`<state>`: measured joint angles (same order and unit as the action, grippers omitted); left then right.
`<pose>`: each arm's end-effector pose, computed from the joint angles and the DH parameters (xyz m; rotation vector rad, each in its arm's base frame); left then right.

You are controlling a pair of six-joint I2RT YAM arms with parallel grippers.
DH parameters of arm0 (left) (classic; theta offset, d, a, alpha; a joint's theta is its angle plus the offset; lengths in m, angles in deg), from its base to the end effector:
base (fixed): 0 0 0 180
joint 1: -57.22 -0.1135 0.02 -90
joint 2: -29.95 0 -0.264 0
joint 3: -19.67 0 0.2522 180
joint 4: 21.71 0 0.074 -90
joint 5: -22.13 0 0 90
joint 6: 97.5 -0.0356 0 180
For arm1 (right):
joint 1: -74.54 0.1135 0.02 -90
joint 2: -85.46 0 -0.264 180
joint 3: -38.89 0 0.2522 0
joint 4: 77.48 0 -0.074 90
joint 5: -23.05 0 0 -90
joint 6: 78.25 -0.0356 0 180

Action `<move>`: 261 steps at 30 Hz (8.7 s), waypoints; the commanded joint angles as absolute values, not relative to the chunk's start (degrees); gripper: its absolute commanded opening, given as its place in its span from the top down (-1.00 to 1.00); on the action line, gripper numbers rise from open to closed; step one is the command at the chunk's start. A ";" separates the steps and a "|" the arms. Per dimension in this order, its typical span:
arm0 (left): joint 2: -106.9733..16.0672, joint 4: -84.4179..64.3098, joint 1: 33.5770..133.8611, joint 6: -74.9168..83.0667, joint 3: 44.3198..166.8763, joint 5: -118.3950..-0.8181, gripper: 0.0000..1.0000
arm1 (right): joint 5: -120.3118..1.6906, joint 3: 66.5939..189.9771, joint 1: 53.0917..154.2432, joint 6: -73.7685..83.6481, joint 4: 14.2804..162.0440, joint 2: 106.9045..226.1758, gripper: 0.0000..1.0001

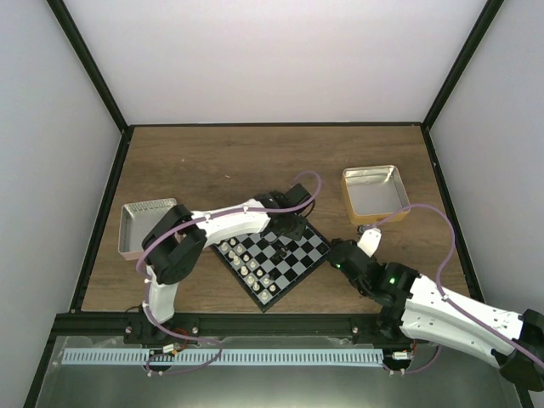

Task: Set up the chess pieces on the board
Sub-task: Place the chess piece on the chessboard, then pick up the chess piece from the chessboard, then place the chess piece on the chessboard, then pick up the chess piece from the chessboard, then place the chess piece on the chessboard.

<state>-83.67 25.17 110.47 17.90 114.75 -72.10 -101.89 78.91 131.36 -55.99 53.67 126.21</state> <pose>0.2477 -0.3273 0.1756 0.6399 2.6726 -0.3009 0.0932 0.1052 0.2041 0.4760 2.2265 0.4059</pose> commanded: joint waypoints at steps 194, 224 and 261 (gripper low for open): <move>-38.86 5.94 106.33 22.67 76.58 -84.27 -0.01 | -70.08 97.34 135.67 -26.76 57.96 172.31 0.45; -35.56 0.88 105.30 31.61 71.81 -67.26 -0.14 | -77.81 91.19 136.77 -25.00 71.30 160.87 0.76; -39.73 -33.67 104.06 51.31 63.25 -33.27 0.66 | -76.23 75.10 136.77 -12.53 100.51 132.63 0.75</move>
